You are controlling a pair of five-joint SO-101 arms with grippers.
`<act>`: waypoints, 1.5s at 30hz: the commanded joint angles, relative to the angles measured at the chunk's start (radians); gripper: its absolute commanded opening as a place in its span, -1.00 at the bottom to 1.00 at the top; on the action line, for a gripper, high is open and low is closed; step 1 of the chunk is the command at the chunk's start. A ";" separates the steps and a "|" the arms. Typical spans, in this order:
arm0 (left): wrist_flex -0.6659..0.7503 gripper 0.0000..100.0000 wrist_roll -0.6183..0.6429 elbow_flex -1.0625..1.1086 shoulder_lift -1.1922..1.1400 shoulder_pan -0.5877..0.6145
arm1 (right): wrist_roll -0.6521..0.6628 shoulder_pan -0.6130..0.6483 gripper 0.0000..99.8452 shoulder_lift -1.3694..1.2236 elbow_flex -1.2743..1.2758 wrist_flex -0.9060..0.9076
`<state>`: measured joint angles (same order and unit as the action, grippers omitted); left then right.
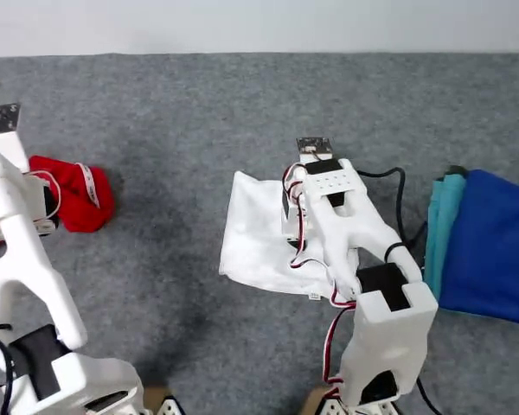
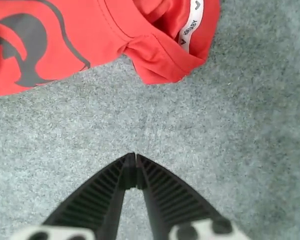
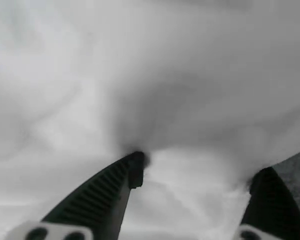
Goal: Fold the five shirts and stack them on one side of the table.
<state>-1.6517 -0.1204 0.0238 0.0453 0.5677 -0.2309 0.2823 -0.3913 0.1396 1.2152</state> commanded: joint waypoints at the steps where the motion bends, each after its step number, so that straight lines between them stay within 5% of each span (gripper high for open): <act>1: 0.012 -0.99 -0.009 -0.030 0.003 0.003 | -0.006 -0.028 -0.59 -0.018 -0.023 -0.019; 5: 0.012 -0.99 -0.012 -0.030 0.003 0.003 | 0.000 -0.076 -0.97 -0.019 -0.023 -0.022; 14: 0.012 -0.99 -0.014 -0.030 0.005 0.003 | 0.245 -0.243 -0.98 -0.018 -0.095 0.001; 30: 0.006 -0.99 -0.011 -0.030 0.011 0.003 | 1.283 -0.312 -0.98 -0.193 -0.585 -0.068; 35: 0.005 -0.99 -0.011 -0.027 0.011 0.005 | 1.249 -0.312 -0.82 -0.245 -0.658 -0.070; 40: 0.005 -0.99 -0.014 -0.027 0.011 0.006 | 0.873 -0.318 -0.41 -0.194 -0.726 -0.053; 45: 0.005 -0.99 -0.014 -0.027 0.011 0.005 | 0.597 -0.302 -0.39 -0.124 -0.747 0.039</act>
<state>-1.6517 -0.1266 0.0238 0.0453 0.5677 0.5209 -0.0307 -0.6276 -0.5478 1.2121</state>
